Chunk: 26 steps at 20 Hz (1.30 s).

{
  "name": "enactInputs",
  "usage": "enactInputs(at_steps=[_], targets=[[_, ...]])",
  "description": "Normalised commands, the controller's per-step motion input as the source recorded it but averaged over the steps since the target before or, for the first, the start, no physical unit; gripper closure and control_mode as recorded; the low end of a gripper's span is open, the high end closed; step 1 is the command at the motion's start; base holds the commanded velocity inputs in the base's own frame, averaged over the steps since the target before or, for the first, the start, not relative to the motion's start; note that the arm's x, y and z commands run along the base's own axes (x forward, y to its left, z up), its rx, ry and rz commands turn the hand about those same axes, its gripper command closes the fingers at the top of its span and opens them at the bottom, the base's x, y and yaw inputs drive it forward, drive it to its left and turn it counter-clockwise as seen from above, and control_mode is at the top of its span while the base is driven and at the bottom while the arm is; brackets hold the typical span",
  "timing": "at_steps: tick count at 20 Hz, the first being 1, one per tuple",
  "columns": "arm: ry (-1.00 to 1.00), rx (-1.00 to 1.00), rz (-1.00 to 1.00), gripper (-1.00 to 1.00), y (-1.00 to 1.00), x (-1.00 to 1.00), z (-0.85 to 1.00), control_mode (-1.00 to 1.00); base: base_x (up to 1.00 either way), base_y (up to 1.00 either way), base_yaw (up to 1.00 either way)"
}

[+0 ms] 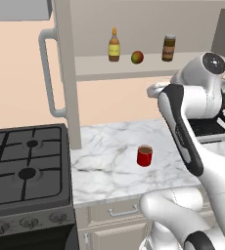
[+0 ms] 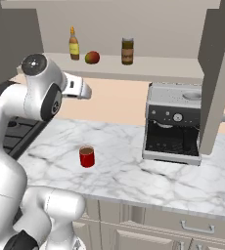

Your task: Pick the cinnamon and honey bottle from the cabinet and place them next to the mug.

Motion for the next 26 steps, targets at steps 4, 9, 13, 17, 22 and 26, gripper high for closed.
enactInputs(at_steps=[4,9,13,17,22,26], targets=[[-0.07,0.00,-0.10,-1.00,-0.25,0.00,0.63,-1.00,0.00,0.00,0.00],[-0.04,0.00,-0.21,-1.00,-0.27,0.00,0.56,-1.00,0.00,0.00,0.00],[-0.03,0.00,-0.19,-1.00,-0.41,0.00,0.61,-1.00,0.00,0.00,0.00],[-0.02,0.01,-0.07,-1.00,-0.52,0.04,0.58,-1.00,0.00,0.00,0.00],[0.00,0.07,0.09,-1.00,-0.62,0.46,0.03,-1.00,0.00,0.00,0.00],[0.00,0.07,0.21,-1.00,-0.38,0.56,0.00,-1.00,0.00,0.00,0.00]])
